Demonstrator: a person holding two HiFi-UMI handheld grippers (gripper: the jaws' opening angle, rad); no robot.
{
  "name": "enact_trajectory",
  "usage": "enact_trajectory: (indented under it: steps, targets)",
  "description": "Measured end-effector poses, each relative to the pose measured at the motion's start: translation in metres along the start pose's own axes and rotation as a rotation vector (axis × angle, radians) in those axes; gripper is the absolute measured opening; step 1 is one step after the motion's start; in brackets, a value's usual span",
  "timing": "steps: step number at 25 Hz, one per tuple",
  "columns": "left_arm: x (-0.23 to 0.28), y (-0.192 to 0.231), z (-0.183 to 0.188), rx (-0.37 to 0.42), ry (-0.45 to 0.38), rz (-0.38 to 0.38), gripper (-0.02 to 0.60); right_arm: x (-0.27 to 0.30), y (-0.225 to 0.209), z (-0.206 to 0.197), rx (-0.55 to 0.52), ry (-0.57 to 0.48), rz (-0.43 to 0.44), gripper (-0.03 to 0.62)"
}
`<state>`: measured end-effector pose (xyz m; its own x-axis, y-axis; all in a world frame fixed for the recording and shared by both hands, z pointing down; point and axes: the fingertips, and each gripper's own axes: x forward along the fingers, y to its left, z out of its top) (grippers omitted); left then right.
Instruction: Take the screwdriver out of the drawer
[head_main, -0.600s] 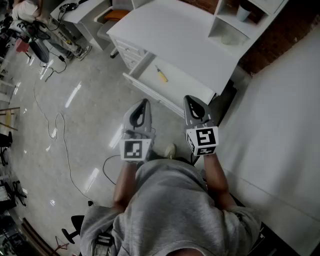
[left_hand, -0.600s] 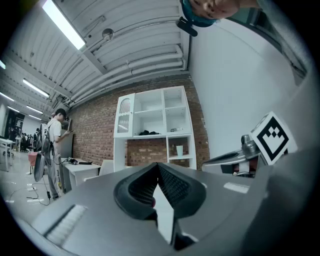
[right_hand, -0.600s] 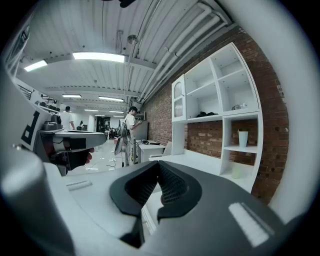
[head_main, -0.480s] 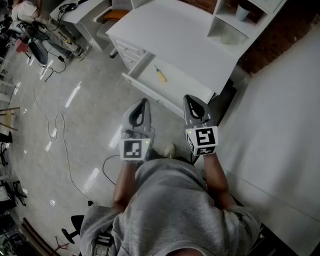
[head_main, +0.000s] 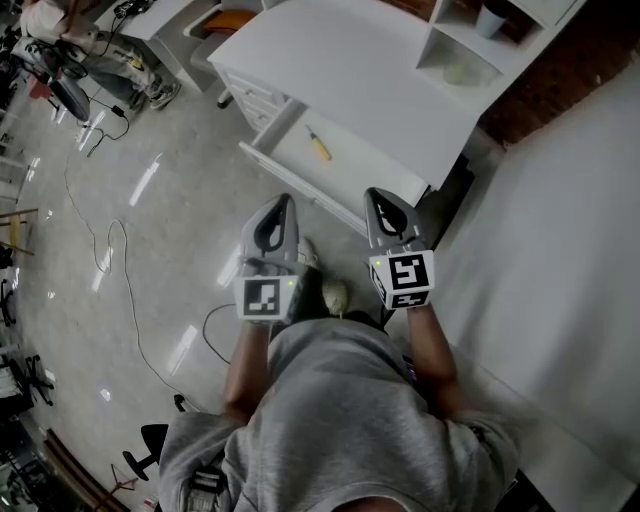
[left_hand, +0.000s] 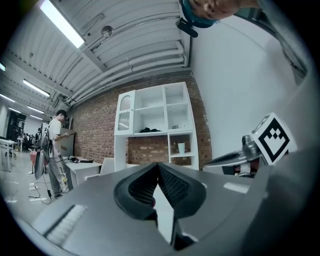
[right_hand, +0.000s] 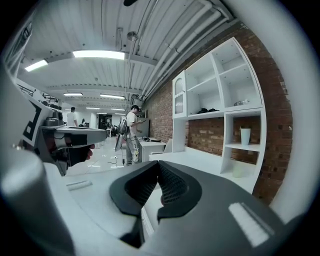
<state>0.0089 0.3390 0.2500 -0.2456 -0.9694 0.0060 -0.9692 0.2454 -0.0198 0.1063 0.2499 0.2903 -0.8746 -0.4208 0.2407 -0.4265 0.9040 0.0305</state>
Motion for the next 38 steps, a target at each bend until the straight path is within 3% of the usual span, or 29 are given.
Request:
enact_trajectory:
  steps: [8, 21, 38]
  targets:
    - [0.05, 0.025, -0.026, -0.028, 0.049, 0.0, 0.012, 0.057, -0.017, -0.01, 0.002, 0.046, 0.024, 0.004]
    - [0.188, 0.107, -0.11, -0.106, 0.178, 0.012, 0.012, 0.23, -0.051, -0.049, 0.03, 0.171, 0.109, 0.003]
    - [0.255, 0.168, -0.251, -0.213, 0.405, 0.038, 0.012, 0.366, -0.055, -0.165, 0.049, 0.432, 0.224, 0.005]
